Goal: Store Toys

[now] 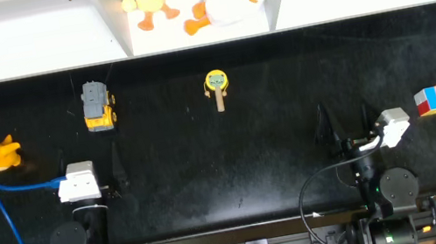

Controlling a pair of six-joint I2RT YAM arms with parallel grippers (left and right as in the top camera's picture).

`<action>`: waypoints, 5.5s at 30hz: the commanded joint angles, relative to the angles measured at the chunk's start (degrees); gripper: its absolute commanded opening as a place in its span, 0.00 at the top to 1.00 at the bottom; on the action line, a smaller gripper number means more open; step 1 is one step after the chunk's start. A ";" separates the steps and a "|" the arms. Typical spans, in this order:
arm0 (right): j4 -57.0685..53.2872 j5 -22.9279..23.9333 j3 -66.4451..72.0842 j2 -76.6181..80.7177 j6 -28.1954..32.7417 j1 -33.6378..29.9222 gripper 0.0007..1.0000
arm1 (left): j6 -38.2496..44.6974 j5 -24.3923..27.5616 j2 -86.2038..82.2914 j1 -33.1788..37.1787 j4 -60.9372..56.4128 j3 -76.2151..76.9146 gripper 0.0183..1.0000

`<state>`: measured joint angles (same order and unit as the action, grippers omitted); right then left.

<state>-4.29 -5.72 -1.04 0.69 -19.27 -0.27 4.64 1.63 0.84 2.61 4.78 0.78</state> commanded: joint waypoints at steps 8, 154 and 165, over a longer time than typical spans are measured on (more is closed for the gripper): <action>0.24 0.24 0.76 -0.44 -0.02 0.39 0.00 | -0.55 -0.48 -0.68 -0.44 0.20 -0.20 0.00; 0.24 0.24 0.76 -0.44 -0.02 0.39 0.00 | 20.92 10.80 77.31 44.59 34.91 61.05 0.00; 0.24 0.24 0.76 -0.44 -0.02 0.39 0.00 | 21.92 14.95 87.82 44.59 27.32 61.05 0.00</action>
<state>-4.32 -5.74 -1.04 0.69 -19.25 -0.30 25.10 13.30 87.22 46.94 33.10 61.65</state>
